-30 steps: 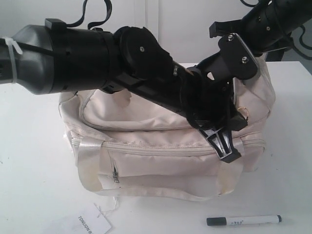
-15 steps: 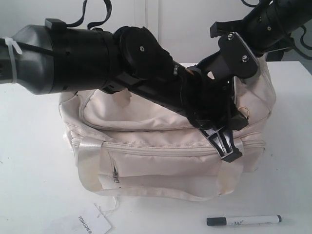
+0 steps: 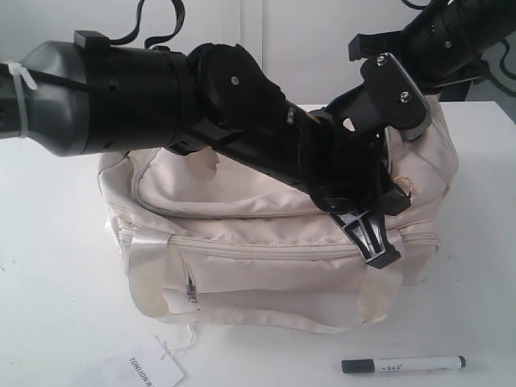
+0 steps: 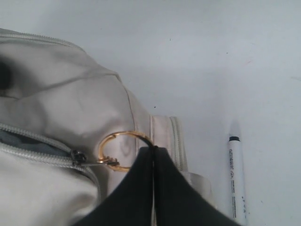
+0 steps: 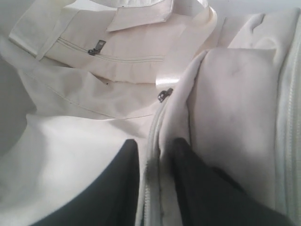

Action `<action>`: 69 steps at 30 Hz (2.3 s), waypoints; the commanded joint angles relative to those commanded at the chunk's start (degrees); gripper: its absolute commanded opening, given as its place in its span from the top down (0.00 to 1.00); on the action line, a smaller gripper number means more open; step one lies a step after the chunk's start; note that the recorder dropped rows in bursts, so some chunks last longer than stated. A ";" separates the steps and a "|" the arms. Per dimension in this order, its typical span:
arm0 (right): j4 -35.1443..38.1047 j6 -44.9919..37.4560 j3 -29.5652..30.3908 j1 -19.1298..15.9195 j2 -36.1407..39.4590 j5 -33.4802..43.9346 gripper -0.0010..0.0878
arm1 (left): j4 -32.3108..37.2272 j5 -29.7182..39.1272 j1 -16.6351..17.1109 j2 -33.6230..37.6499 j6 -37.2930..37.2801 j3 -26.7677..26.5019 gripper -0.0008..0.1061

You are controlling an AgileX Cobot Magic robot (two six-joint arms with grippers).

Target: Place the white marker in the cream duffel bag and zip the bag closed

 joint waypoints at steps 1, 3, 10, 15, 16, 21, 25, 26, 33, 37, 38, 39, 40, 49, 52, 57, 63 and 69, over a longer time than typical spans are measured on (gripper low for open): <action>0.00 0.00 0.00 0.00 -0.38 0.25 0.70 | 0.00 0.00 0.00 0.00 0.00 0.00 0.99; 0.00 0.00 0.00 0.00 -1.27 0.80 0.70 | 0.00 0.00 0.00 0.00 0.00 0.00 0.99; 0.00 0.00 0.00 0.00 -2.76 5.88 0.60 | 0.00 0.00 0.00 0.00 0.00 0.00 0.99; 0.00 0.11 0.00 0.00 -2.76 10.19 0.54 | 0.00 0.00 0.00 0.00 0.00 0.00 0.99; 0.00 0.11 0.00 0.00 -2.76 10.68 0.54 | 0.00 0.00 0.00 0.00 0.00 0.00 0.99; 0.14 0.33 0.21 0.00 -2.66 12.17 0.54 | 0.00 0.00 0.00 0.00 0.00 0.00 0.99; 0.14 0.52 0.97 0.00 -2.66 12.52 0.54 | 0.00 0.00 0.00 0.00 0.00 0.00 0.99; 0.26 0.63 2.22 0.00 -2.66 12.09 0.54 | 0.00 0.00 0.00 0.00 0.00 0.00 0.99; 1.10 0.79 4.91 0.00 -2.66 10.59 0.54 | 0.00 0.00 0.00 0.00 0.00 0.00 0.99; 2.72 0.79 5.05 0.00 -2.66 10.59 0.54 | 0.00 0.00 0.00 0.00 0.00 0.00 0.99; 2.72 0.79 5.39 0.00 -2.66 10.21 0.54 | 0.00 0.00 0.00 0.00 0.00 0.00 0.99; 2.61 0.79 6.12 0.00 -2.66 9.37 0.54 | 0.00 0.00 0.00 0.00 0.00 0.00 0.99; 2.61 0.79 6.63 0.00 -2.66 8.95 0.54 | 0.00 0.00 0.00 0.00 0.00 0.00 0.99; 2.91 0.79 8.84 0.00 -1.09 7.60 0.67 | 0.00 -0.12 0.00 0.00 0.00 0.00 0.99; 2.91 0.79 8.84 0.00 -0.83 6.66 0.97 | 0.00 -0.12 0.00 0.00 0.00 0.00 0.99; 3.10 0.49 8.48 0.00 -1.78 4.40 0.99 | 0.00 -0.12 0.00 0.00 0.00 0.00 0.99; 4.16 0.49 8.48 0.00 -2.53 2.36 0.99 | 0.00 0.71 0.00 0.00 0.00 0.00 0.99; 4.55 0.49 8.48 0.00 -3.18 0.42 0.99 | 0.00 2.10 0.00 0.00 0.00 0.00 0.99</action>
